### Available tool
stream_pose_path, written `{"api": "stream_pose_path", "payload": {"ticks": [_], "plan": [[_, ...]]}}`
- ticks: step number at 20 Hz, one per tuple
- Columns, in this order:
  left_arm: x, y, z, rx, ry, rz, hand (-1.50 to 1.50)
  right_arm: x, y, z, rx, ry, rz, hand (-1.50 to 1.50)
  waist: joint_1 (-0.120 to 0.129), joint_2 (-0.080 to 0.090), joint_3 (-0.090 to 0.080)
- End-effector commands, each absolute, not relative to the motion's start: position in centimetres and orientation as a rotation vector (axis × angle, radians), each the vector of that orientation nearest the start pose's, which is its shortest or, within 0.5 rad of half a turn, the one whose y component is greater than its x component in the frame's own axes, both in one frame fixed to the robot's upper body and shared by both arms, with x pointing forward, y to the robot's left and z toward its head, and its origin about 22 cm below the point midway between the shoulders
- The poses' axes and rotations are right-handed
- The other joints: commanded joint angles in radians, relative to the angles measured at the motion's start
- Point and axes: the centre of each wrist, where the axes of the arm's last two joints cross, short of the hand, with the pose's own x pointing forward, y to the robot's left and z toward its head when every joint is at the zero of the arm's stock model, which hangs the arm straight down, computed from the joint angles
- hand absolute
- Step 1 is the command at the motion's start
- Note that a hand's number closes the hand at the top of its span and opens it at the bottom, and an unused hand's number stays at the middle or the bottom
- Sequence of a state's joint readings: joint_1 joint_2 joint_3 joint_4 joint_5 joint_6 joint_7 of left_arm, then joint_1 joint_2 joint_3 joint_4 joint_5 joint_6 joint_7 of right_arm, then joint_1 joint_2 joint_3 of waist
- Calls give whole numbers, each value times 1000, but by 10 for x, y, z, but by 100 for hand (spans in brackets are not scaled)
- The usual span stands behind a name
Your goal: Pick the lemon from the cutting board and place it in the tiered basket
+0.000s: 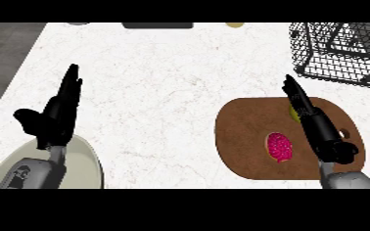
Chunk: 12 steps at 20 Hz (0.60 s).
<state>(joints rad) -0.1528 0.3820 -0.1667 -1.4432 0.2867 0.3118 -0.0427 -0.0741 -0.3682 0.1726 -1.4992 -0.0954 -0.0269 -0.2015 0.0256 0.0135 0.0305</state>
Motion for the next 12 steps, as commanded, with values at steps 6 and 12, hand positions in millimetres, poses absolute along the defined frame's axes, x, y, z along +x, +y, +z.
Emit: {"api": "stream_pose_path", "payload": {"ticks": [6,12], "plan": [[273,224,16,-21,-1611,-240,0,311,-237,27,574,-1468,224,-150,12,9,-29],[255,228,-16,-85,-1544,-245,0,342,-247,20,647,-1434,66,-150,-4,-7,-30]]}}
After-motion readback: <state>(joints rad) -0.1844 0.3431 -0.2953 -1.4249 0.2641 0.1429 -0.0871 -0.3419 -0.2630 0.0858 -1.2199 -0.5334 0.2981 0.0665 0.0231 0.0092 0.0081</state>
